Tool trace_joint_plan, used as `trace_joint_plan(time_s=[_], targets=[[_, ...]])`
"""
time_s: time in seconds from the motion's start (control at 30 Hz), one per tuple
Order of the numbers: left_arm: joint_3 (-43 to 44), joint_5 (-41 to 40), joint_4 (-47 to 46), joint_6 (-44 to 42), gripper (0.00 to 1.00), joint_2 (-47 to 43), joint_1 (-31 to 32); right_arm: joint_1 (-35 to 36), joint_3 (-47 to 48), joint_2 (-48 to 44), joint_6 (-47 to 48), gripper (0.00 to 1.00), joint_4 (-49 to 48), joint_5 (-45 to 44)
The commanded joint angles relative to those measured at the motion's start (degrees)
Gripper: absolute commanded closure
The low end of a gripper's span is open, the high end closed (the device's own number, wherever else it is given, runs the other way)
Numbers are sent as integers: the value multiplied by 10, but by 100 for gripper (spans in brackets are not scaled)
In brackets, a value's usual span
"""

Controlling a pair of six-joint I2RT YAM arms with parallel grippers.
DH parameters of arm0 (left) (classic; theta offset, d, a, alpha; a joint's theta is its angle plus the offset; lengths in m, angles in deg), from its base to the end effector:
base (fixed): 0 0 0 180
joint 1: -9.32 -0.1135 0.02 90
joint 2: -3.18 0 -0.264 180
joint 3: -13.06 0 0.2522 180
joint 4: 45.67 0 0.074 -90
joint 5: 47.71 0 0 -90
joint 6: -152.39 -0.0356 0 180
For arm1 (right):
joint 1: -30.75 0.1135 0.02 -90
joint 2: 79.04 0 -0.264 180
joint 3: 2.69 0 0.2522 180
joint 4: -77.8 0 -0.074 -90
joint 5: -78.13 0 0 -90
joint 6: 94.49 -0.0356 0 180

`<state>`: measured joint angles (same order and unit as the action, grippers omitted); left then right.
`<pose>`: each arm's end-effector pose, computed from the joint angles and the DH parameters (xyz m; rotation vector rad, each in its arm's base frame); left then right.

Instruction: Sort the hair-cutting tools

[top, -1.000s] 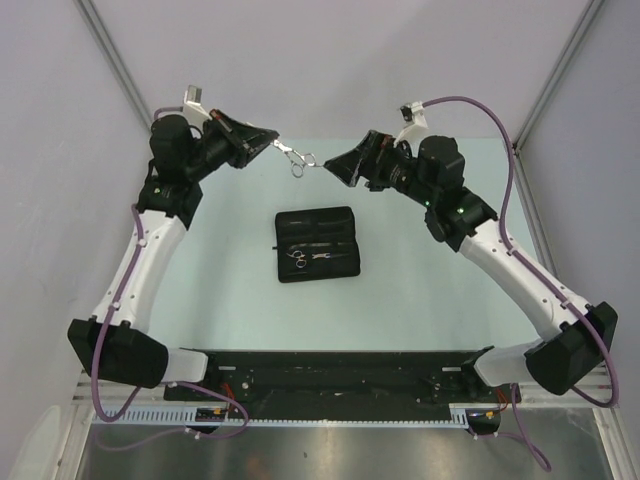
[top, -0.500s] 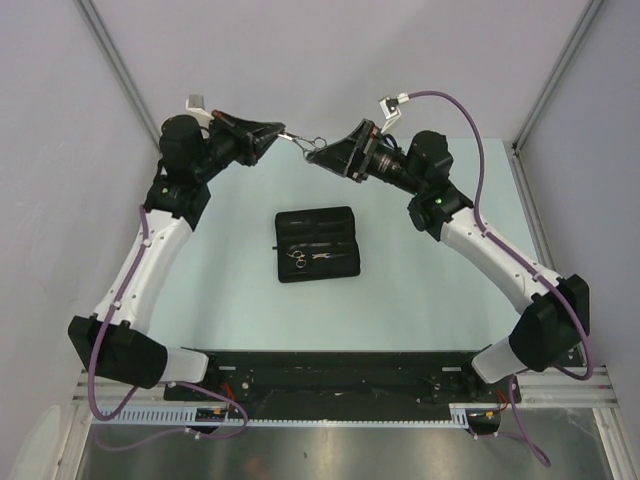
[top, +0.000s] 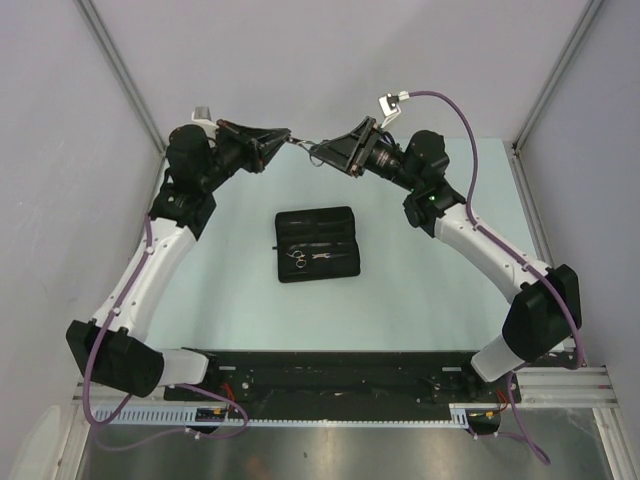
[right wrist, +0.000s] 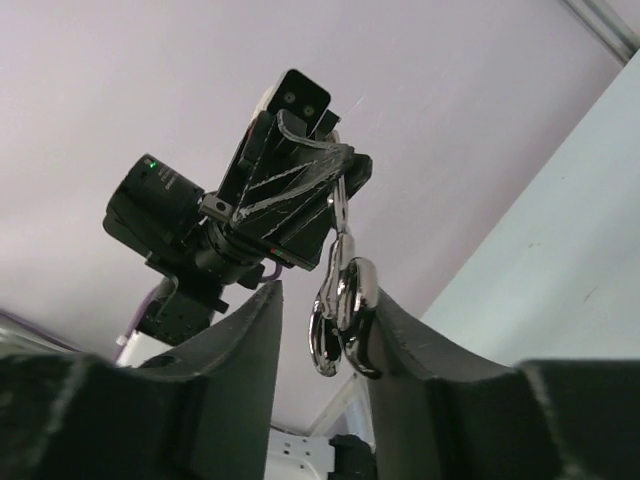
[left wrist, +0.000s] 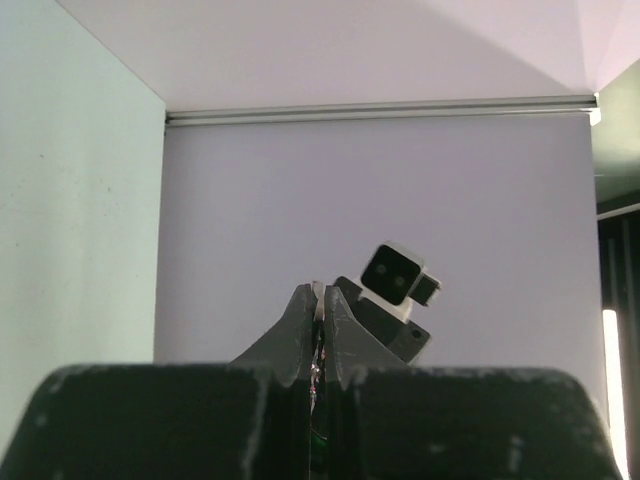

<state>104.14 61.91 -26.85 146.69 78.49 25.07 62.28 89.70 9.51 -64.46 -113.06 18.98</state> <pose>0.2885 -0.0938 0.4317 -0.7957 1.7091 -1.5584 0.3025 0.2070 0.4208 -0.1494 1.5631 1.6574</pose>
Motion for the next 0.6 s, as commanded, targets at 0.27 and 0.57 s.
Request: trace_joint_plan(time_s=[0.27,0.57], targets=[[-30,5,-49,5,91,-29,6,-4,9,10,-38,100,-47,15],[-77,106,-48,-165,3,-35,0,-31,6,-17,67,100,100,4]])
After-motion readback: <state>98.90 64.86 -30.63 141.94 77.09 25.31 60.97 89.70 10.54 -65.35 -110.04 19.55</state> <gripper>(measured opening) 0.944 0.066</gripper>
